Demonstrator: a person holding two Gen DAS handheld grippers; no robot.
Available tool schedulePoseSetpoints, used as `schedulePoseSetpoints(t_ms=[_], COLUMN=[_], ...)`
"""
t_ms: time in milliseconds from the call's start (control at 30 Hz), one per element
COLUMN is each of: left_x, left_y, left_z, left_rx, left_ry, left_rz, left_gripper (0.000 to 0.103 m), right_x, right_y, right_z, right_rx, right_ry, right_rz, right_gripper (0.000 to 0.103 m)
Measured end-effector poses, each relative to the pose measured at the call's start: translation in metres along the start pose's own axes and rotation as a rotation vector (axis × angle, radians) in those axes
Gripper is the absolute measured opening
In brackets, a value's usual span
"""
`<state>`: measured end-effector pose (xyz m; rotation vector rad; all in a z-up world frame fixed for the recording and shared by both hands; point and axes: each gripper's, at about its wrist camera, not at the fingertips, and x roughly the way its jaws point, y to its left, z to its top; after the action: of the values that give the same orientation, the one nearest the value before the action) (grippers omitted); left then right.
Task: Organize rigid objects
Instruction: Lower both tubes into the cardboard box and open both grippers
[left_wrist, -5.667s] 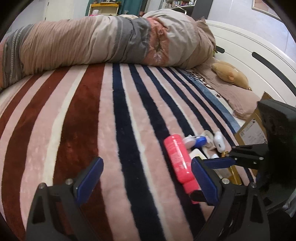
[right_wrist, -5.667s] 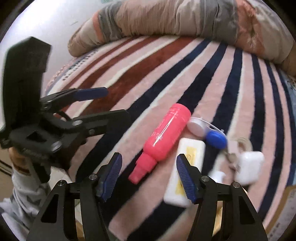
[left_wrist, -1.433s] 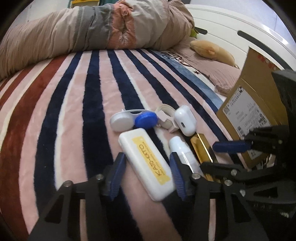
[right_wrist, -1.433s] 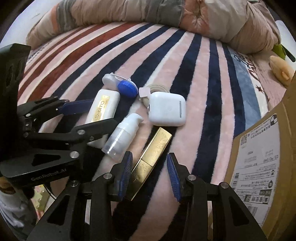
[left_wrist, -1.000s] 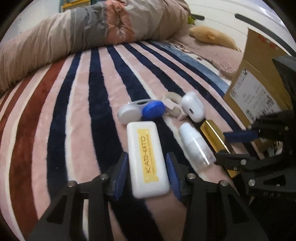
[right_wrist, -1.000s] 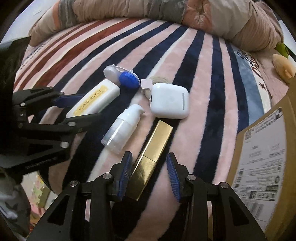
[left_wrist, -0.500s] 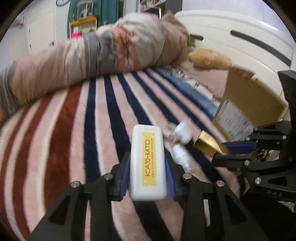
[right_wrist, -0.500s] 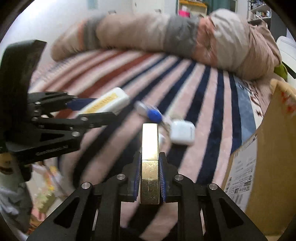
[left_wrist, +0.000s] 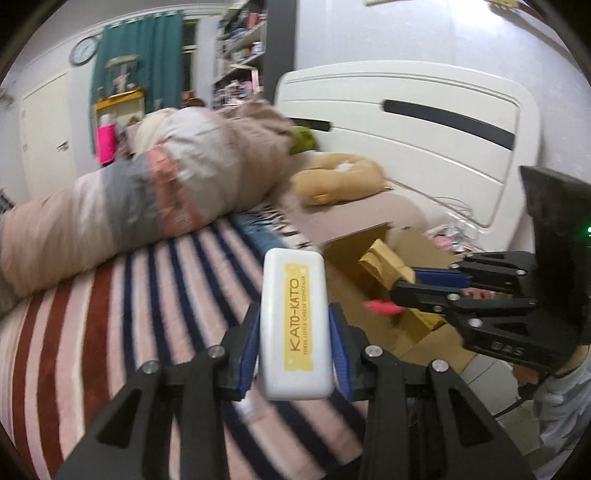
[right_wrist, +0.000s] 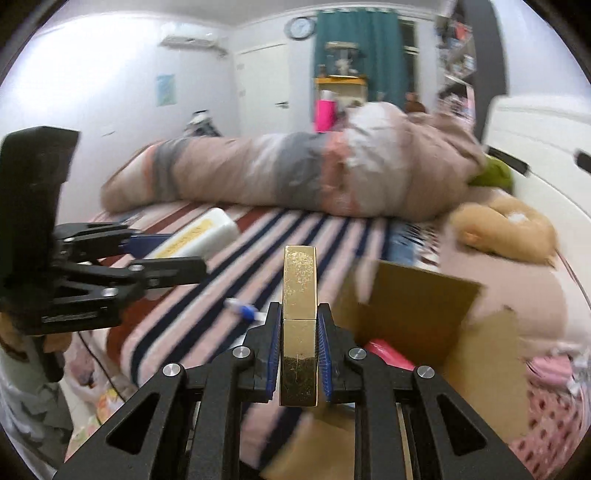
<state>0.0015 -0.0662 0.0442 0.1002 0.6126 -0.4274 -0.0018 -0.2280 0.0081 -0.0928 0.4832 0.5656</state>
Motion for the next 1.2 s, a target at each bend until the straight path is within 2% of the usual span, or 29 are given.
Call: schedulePoseSetpoints(t_ms=[133,200,433,533,633,667,733,767,800,967,1133,1200], left_x=[0.028,0.046,0.094,0.106,0.119,0.121,0.123,0.123,0.120,0.104,0.079,0.065], left_y=[-0.035,-0.053,-0.086,-0.088,-0.091,-0.091,-0.091,-0.091,-0.090,-0.082,-0.064,-0.051], left_z=[0.020,0.028,0.030,0.028,0.027,0.026,0.026,0.027,0.028,0.034,0.036,0.035], left_rx=[0.026,0.043,0.110,0.118,0.112,0.116,0.123,0.122,0.120,0.100,0.073,0.055], left_ry=[0.035,0.067,0.171,0.200,0.229,0.232,0.233,0.228,0.216,0.179,0.141,0.117], left_rz=[-0.079,-0.109,-0.109,-0.107,-0.129,-0.128,-0.119,-0.119,-0.121,-0.123,-0.107,-0.085], left_gripper=[0.032,0.032,0.032,0.032,0.032,0.035,0.048,0.060,0.066,0.073,0.074,0.082], right_x=[-0.003,0.001,0.022,0.028,0.030,0.030,0.029,0.029,0.029,0.025,0.019,0.015], right_y=[-0.047,-0.068,-0.095,-0.108,-0.108,-0.108,-0.106,-0.105,-0.104,-0.099,-0.085,-0.076], right_z=[-0.014,-0.023,-0.046,-0.053,-0.055,-0.054,-0.054,-0.054,-0.053,-0.049,-0.041,-0.035], right_rx=[0.061,0.096,0.098,0.108,0.091,0.086,0.078,0.075,0.071,0.049,0.034,0.024], right_ry=[0.027,0.055,0.092,0.098,0.088,0.086,0.083,0.084,0.084,0.082,0.074,0.065], right_rz=[-0.058,-0.053,-0.090,-0.083,-0.077,-0.073,-0.054,-0.046,-0.040,-0.042,-0.051,-0.047], right_gripper=[0.014,0.014,0.015,0.024,0.027,0.028,0.035,0.037,0.040,0.050,0.058,0.058])
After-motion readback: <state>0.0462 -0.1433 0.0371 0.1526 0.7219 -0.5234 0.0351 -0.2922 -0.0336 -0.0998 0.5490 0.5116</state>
